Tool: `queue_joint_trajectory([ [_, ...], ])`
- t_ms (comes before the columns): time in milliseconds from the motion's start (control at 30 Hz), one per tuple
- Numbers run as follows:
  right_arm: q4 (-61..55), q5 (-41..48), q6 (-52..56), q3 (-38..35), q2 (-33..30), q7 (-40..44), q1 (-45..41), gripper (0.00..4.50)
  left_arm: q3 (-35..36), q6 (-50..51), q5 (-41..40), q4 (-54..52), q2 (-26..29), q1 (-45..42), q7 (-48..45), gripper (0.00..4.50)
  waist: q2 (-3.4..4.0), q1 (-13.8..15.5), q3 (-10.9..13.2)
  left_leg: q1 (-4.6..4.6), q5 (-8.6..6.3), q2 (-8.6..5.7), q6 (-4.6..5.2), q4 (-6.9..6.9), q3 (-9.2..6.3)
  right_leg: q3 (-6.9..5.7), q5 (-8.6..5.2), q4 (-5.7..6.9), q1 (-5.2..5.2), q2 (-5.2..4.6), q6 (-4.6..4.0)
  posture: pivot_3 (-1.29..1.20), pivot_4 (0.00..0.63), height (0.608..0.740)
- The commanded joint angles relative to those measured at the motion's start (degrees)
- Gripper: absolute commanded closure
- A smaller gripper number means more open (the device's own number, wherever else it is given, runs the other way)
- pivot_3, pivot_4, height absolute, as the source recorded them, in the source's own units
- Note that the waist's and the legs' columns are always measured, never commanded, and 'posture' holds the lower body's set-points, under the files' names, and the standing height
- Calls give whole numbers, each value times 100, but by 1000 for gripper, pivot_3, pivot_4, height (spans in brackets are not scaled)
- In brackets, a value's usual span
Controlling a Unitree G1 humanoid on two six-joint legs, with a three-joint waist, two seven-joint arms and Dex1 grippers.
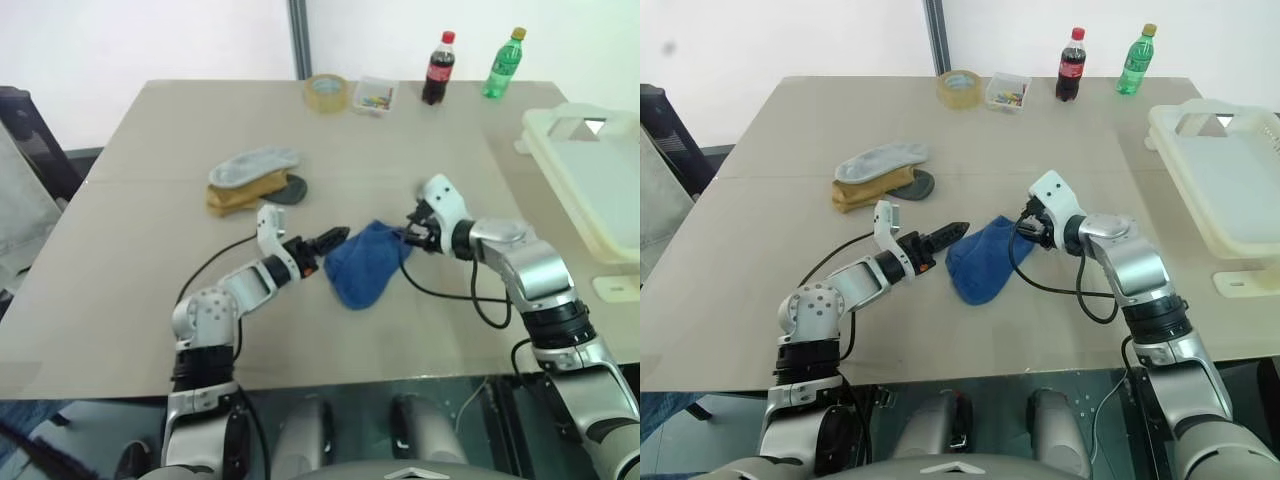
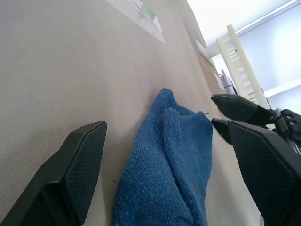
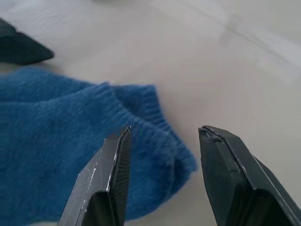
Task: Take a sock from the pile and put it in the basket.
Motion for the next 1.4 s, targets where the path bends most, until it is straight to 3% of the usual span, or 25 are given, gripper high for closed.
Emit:
queue_joint_trajectory([
  [33, 156, 37, -178, 57, -31, 139, -128, 2187, -223, 139, 140, -190, 81, 308, -36, 90, 0, 1, 0, -2, 0, 1, 0, 0, 0, 0, 0, 0, -1, -1, 0, 0, 150, 740],
  [233, 455, 20, -297, 114, 44, 170, -221, 2187, -204, 131, 150, -321, 113, 446, 28, 90, 0, 2, 0, -3, 0, 1, 0, -1, 0, 0, 2, -3, -2, -1, 4, 0, 150, 740],
  [333, 498, 46, -360, 31, 107, 96, -278, 2941, -177, 137, 142, -360, 139, 474, 37, 0, 0, -1, 0, -3, 0, 2, 0, -1, 0, 0, 1, -3, -2, -1, 3, 0, 150, 740],
  [433, 464, 73, -355, -37, 105, 68, -288, 4450, -177, 138, 139, -380, 147, 491, 40, 0, 0, -1, 0, -2, 0, 2, 0, -1, 0, 0, 0, -2, -2, 0, 2, 0, 150, 740],
  [633, 376, 136, -80, -210, 114, -142, -119, 4450, -267, 141, 191, -373, 184, 474, -8, 0, 0, 1, 0, -2, 0, 2, 0, -1, 0, 0, 1, -2, -2, -1, 2, 0, 150, 740],
  [967, -528, 458, 1635, -895, 124, -955, 703, 4450, -636, 69, 370, -544, 377, 490, -285, 0, 4, 21, -9, 1, -1, 3, 1, -1, -3, -2, -1, -3, 6, -3, 0, 0, 150, 740],
  [1167, -1616, 640, 2884, -1410, 565, -1716, 847, 4450, -1228, 380, 285, -1138, 649, 615, -829, 0, 6, 23, -9, 0, -1, 6, 0, -1, -5, -3, -1, -3, 5, -5, -1, 0, 150, 740],
  [1400, -1958, 640, 3166, -1630, 952, -2281, 844, 4450, -1790, 459, 783, -1130, 804, 527, -790, 0, 8, 36, -9, -2, -1, 4, 1, -1, -7, -4, -2, -4, 4, -7, -1, 0, 150, 740],
])
